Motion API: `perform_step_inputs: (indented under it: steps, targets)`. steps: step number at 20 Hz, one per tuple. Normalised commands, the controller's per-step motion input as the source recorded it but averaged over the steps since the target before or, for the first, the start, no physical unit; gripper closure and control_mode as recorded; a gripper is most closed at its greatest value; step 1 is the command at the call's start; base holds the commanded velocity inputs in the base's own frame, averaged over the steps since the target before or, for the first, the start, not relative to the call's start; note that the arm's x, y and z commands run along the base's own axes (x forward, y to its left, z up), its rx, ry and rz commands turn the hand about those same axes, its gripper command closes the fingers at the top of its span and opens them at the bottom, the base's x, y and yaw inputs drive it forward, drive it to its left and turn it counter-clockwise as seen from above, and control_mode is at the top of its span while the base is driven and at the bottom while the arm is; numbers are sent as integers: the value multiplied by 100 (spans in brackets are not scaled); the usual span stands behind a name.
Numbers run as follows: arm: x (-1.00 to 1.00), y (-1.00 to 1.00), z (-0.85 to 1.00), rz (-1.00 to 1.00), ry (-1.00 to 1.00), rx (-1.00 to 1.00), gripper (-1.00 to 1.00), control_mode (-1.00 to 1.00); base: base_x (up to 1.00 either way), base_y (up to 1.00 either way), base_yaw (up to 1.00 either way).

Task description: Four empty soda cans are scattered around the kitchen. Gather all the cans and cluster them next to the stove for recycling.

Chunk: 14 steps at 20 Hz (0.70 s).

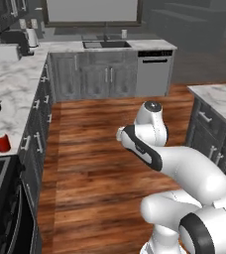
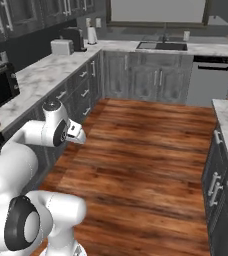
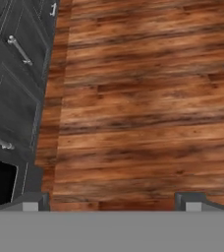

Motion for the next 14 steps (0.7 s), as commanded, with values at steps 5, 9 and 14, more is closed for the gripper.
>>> perform_step_inputs:
  steps: [5, 9, 14]
  targets:
    - [0, 0, 0, 0, 0, 0, -100, 100, -66, 0, 0]
    - [0, 0, 0, 0, 0, 0, -100, 100, -66, 0, 0]
    - [0, 0, 0, 0, 0, 0, -100, 100, -65, 0, 0]
